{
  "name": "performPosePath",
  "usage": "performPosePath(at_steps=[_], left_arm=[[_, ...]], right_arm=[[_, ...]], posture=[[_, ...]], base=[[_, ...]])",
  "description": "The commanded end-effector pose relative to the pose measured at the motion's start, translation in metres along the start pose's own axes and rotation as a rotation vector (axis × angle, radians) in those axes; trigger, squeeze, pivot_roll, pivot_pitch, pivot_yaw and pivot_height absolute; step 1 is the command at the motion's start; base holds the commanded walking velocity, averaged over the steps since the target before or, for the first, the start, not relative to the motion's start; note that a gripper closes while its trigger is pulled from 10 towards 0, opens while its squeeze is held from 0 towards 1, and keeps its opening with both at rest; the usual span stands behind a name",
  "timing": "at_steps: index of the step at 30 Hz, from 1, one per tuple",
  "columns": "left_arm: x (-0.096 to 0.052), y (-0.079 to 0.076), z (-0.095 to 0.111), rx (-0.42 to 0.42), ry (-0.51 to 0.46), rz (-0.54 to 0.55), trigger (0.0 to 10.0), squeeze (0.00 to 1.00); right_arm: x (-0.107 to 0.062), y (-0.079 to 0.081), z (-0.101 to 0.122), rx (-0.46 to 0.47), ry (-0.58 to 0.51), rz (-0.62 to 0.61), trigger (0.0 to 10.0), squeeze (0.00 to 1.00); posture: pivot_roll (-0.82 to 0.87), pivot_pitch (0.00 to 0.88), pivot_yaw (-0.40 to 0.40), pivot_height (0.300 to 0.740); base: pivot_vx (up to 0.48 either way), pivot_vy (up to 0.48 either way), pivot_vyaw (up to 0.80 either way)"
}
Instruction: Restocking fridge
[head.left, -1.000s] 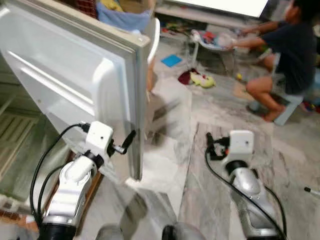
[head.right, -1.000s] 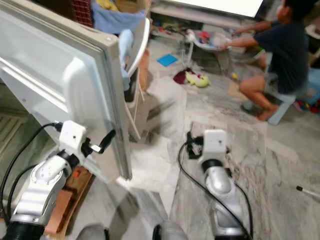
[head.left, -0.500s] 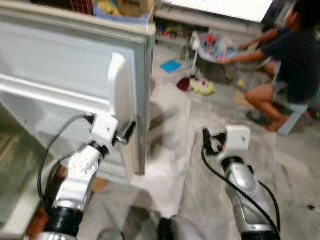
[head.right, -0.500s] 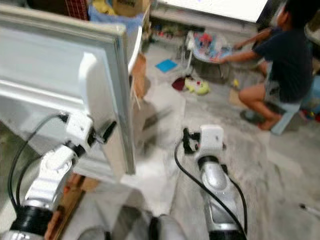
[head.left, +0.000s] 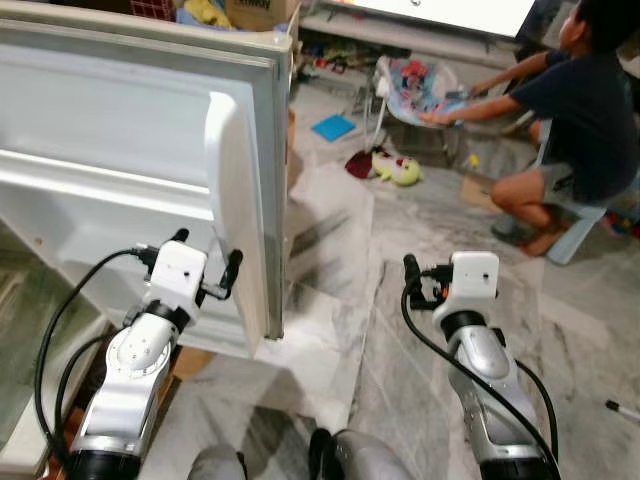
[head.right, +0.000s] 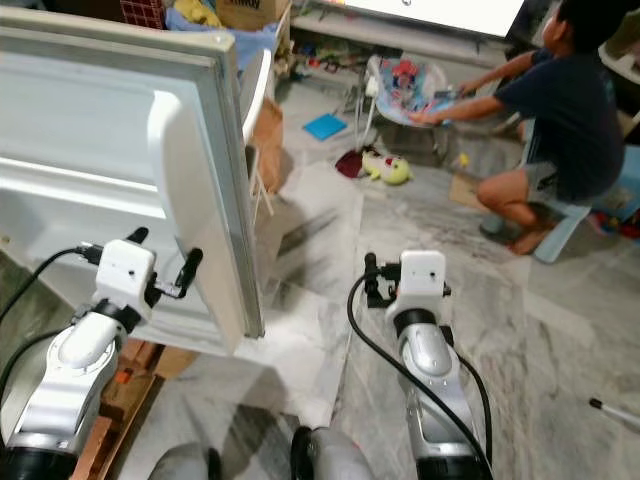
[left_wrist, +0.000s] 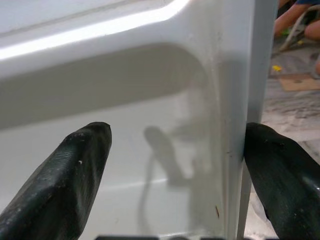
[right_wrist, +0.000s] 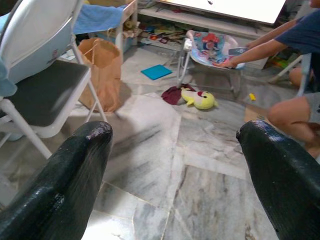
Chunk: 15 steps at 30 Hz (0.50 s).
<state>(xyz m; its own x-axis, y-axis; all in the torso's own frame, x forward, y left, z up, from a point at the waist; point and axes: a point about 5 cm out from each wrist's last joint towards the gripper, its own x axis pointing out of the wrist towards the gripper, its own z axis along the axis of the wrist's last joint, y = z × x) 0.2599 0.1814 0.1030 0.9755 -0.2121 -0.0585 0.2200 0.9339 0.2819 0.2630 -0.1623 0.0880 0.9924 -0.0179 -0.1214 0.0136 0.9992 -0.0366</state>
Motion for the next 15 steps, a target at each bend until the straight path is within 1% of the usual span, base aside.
performPosePath(at_steps=[1,5,7,8,11,12,14,15], left_arm=[[-0.006,0.019,0.002,0.011,0.017,0.114,10.0,0.0],[-0.003,0.017,-0.003,0.011,0.04,0.131,10.0,0.0],[0.005,0.018,-0.006,0.053,0.092,0.214,10.0,0.0],[0.007,0.019,-0.006,0.061,0.095,0.231,10.0,0.0],[0.009,0.02,-0.006,0.075,0.096,0.254,10.0,0.0],[0.009,0.024,-0.008,0.085,0.121,0.309,10.0,0.0],[0.006,0.03,-0.013,0.062,0.155,0.365,10.0,0.0],[0.004,0.031,-0.016,0.023,0.168,0.38,10.0,0.0]], right_arm=[[0.0,-0.005,0.001,-0.013,-0.002,-0.017,10.0,0.0],[0.0,-0.005,0.001,-0.015,0.001,-0.012,10.0,0.0],[0.004,-0.006,0.004,-0.021,-0.01,-0.016,10.0,0.0],[0.005,-0.006,0.005,-0.021,-0.013,-0.019,10.0,0.0],[0.006,-0.006,0.005,-0.021,-0.016,-0.024,10.0,0.0],[0.007,-0.006,0.005,-0.021,-0.017,-0.029,10.0,0.0],[0.006,-0.006,0.005,-0.023,-0.017,-0.036,10.0,0.0],[0.005,-0.006,0.004,-0.02,-0.015,-0.039,10.0,0.0]], posture=[[0.11,0.169,-0.089,0.74],[0.11,0.171,-0.095,0.74],[0.09,0.168,-0.101,0.74],[0.09,0.168,-0.102,0.74],[0.09,0.167,-0.102,0.74],[0.09,0.164,-0.103,0.74],[0.08,0.16,-0.103,0.74],[0.08,0.16,-0.103,0.74]], base=[[0.0,0.0,0.0],[0.0,0.0,0.0],[0.0,0.0,0.0],[0.0,0.0,0.0],[0.0,0.0,0.0],[0.0,0.0,0.0],[0.0,0.0,0.0],[0.0,0.0,0.0]])
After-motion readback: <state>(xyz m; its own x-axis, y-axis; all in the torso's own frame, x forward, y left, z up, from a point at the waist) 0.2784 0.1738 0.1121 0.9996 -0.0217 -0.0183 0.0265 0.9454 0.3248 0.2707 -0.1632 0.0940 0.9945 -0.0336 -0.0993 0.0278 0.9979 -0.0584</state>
